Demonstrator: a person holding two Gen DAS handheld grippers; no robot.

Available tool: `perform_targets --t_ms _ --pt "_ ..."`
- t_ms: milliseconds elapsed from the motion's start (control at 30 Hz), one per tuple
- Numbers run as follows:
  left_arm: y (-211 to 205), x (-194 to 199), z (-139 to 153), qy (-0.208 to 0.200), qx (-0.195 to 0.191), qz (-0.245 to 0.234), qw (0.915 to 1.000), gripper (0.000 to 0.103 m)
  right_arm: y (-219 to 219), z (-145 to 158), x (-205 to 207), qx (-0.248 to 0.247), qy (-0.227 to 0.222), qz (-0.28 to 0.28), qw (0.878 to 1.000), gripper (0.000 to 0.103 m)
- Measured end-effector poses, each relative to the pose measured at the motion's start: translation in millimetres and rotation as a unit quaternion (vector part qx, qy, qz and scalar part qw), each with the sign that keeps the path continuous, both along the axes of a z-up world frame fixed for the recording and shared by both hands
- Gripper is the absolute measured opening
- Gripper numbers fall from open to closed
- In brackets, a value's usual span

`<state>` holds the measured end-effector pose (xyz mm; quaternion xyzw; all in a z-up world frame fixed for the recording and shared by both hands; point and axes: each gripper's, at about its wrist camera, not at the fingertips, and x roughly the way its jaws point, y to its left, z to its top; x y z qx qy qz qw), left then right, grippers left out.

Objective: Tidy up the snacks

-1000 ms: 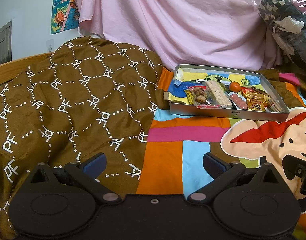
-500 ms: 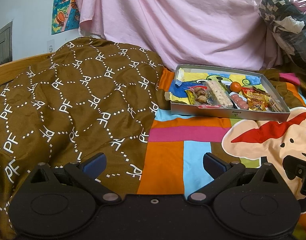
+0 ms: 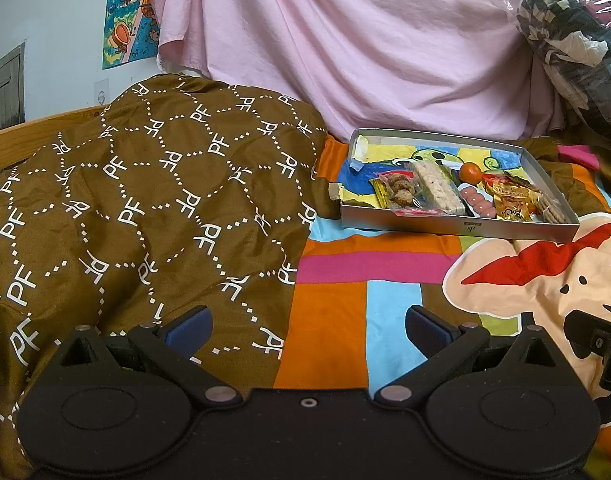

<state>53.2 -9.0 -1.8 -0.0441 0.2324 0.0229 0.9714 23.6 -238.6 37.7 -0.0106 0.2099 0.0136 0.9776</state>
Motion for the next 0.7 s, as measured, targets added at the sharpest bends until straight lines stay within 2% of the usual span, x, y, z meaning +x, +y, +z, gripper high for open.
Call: perform_targets --t_ms 700 --pt "0.8 -0.4 -1.1 -0.002 0.003 -0.003 1.0 0.102 0.5 -0.6 0.2 0.0 0.0 0.0 1.0 0.103"
